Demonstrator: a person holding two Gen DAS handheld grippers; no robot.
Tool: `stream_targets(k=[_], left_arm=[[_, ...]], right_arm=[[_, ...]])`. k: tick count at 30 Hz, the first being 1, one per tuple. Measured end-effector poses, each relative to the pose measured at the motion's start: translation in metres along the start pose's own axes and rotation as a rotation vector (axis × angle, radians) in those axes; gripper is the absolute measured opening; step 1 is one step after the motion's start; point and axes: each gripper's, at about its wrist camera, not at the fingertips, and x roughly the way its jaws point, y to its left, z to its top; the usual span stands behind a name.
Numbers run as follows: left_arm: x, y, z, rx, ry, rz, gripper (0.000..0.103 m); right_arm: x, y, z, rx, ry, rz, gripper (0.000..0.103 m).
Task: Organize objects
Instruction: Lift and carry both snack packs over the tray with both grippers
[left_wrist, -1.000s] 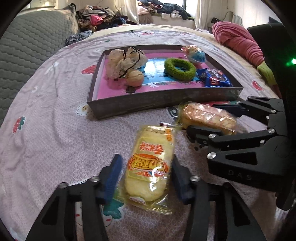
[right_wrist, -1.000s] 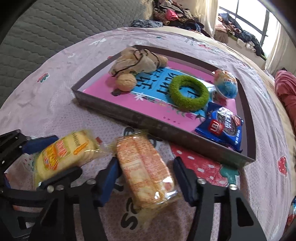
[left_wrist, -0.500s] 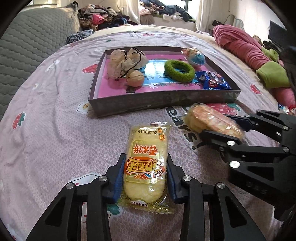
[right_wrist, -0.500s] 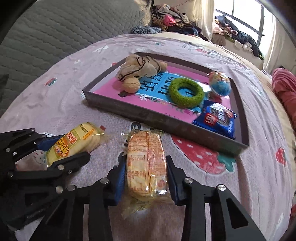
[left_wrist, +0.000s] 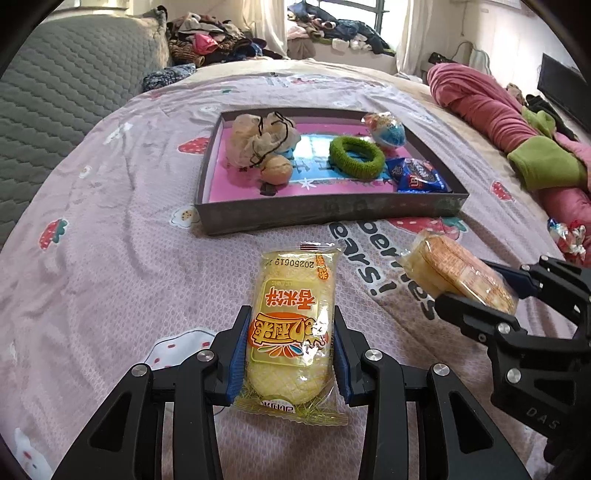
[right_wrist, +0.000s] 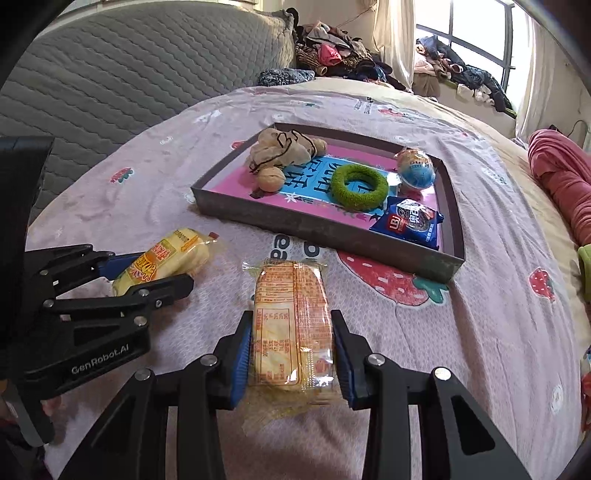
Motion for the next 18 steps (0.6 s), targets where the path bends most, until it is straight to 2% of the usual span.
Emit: stream_targets(k=[7, 18], left_arm=[[-0.029, 0.002, 0.003, -0.034, -0.032, -0.031, 0.04], [-0.081, 0.001, 0.018, -0.038, -0.13, 0.004, 0.04]], right_arm=[[-0.024, 0.007, -0.001, -0.004, -0.036, 0.002, 0.039], [-0.064, 0.009, 0.008, 0.004, -0.108, -0.004, 0.039]])
